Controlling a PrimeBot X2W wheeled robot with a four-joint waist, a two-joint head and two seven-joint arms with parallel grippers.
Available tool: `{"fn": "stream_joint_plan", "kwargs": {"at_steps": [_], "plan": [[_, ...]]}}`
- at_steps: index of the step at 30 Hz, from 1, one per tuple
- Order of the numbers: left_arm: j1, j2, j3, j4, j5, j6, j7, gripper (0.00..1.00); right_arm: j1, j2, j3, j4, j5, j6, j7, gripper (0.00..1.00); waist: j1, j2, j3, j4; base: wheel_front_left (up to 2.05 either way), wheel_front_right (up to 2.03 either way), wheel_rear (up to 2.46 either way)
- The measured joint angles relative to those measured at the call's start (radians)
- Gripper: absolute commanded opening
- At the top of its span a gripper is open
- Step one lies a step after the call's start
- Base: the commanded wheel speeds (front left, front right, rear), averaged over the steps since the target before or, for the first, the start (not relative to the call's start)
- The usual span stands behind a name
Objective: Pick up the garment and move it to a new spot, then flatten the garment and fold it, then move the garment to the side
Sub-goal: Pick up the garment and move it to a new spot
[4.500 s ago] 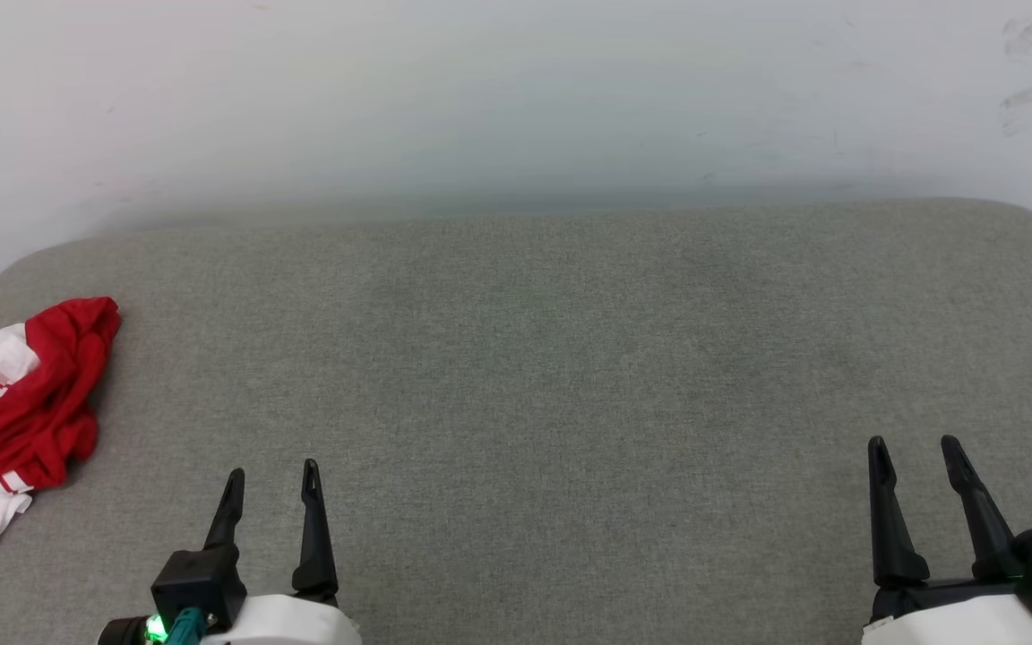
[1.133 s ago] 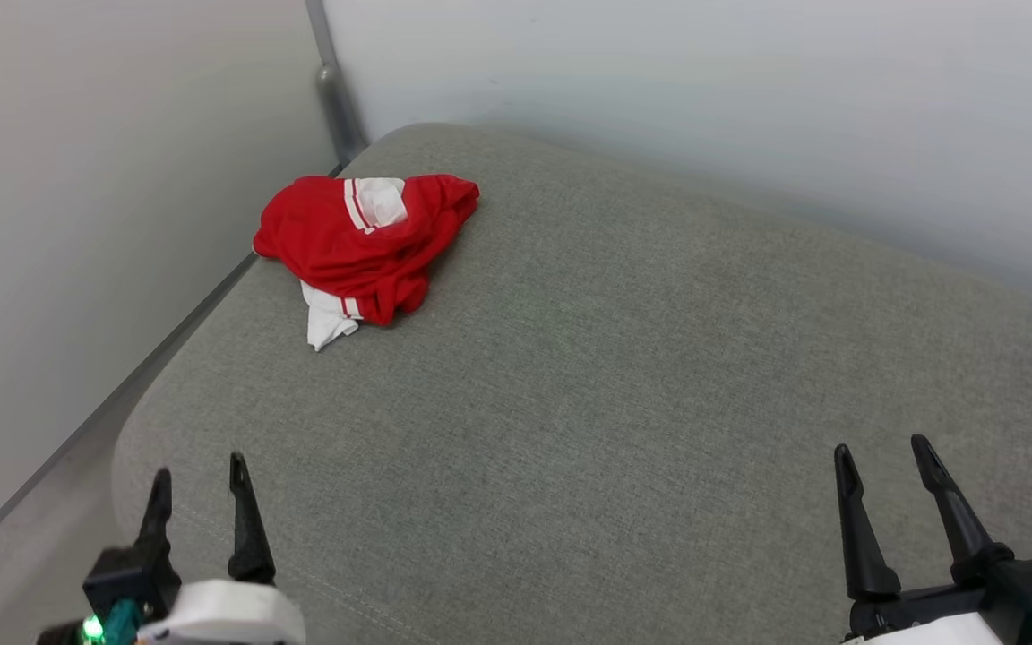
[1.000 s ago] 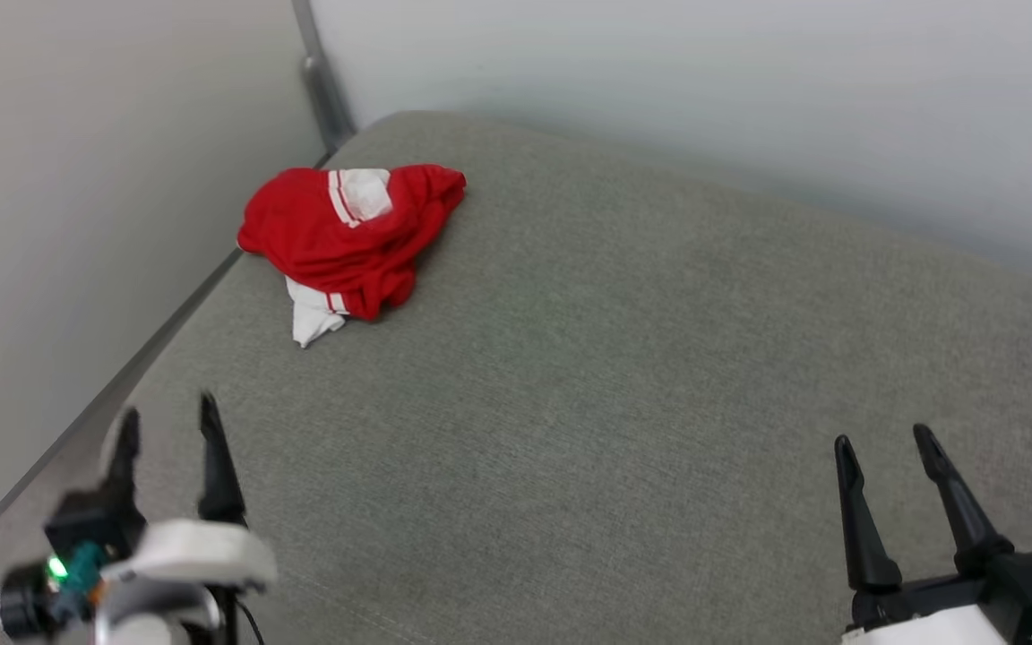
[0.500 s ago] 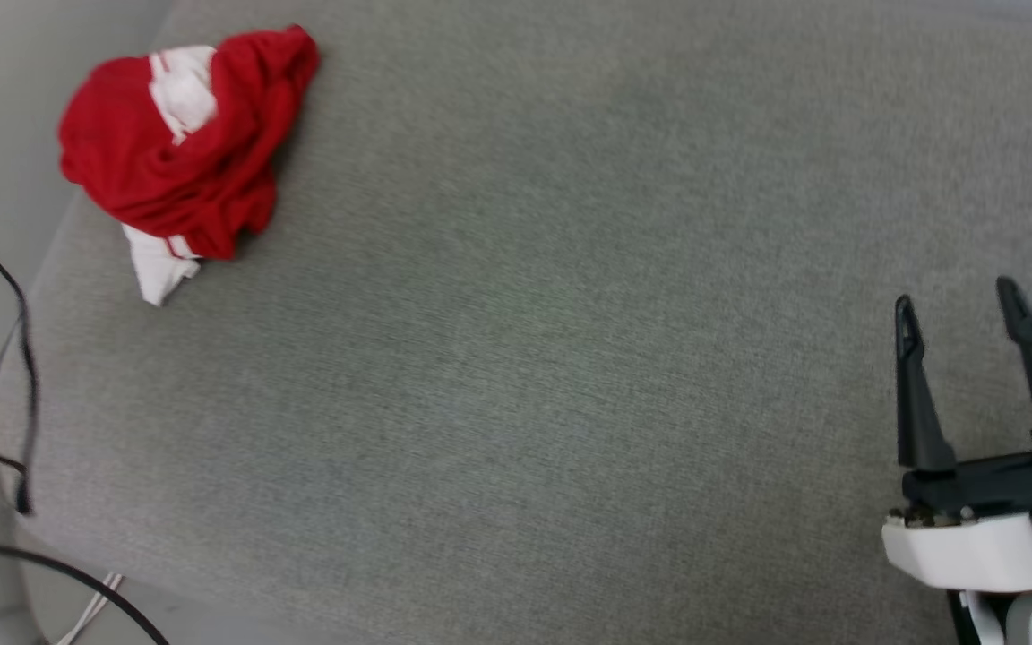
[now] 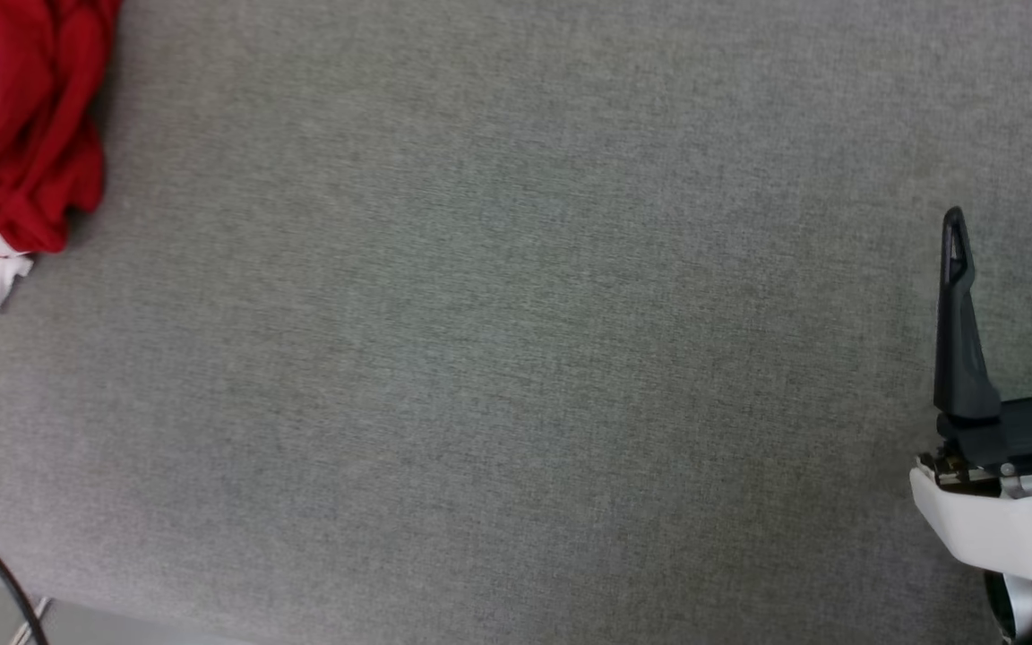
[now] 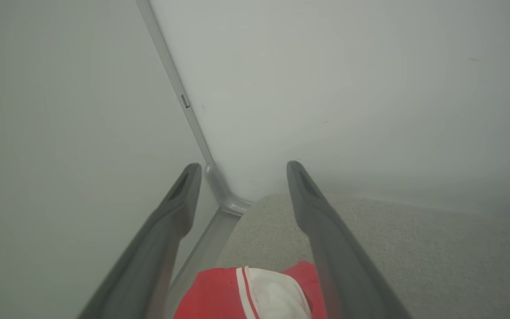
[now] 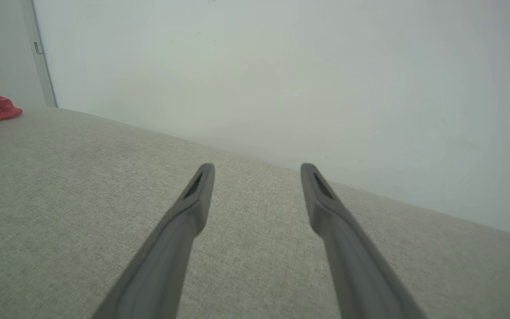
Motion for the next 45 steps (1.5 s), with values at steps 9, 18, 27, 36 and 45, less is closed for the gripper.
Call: {"fn": "stream_joint_plan", "kwargs": {"at_steps": [9,18,27,36,45], "plan": [[0.001,0.136,-0.272,0.011,-0.345,-0.001,0.335,1.00,-0.022,-0.008,0.009,-0.036,-0.003,0.000,0.000,1.00,-0.0001,0.0000,0.064,-0.024,0.00,0.00,0.00],[0.081,0.213,-0.430,-0.040,-0.648,-0.001,0.623,1.00,-0.033,-0.022,0.009,-0.060,-0.010,0.000,0.000,1.00,-0.0001,0.0000,0.092,-0.041,0.00,0.00,0.00],[0.106,0.235,-0.534,-0.021,-0.724,-0.001,0.719,1.00,-0.035,-0.022,0.013,-0.060,-0.010,0.000,0.000,1.00,-0.0002,0.0000,0.114,-0.048,0.00,0.00,0.00],[0.074,0.238,-0.607,0.024,-0.706,-0.001,0.655,0.00,-0.037,-0.015,0.025,-0.023,0.001,0.000,0.000,1.00,-0.0002,0.0000,0.066,-0.053,0.00,0.00,0.00],[-0.004,0.313,-0.712,-0.130,-0.661,-0.001,0.593,0.00,-0.029,-0.005,0.046,0.024,0.036,0.000,0.000,1.00,-0.0002,0.0000,-0.057,-0.046,0.00,0.00,0.00]]}}
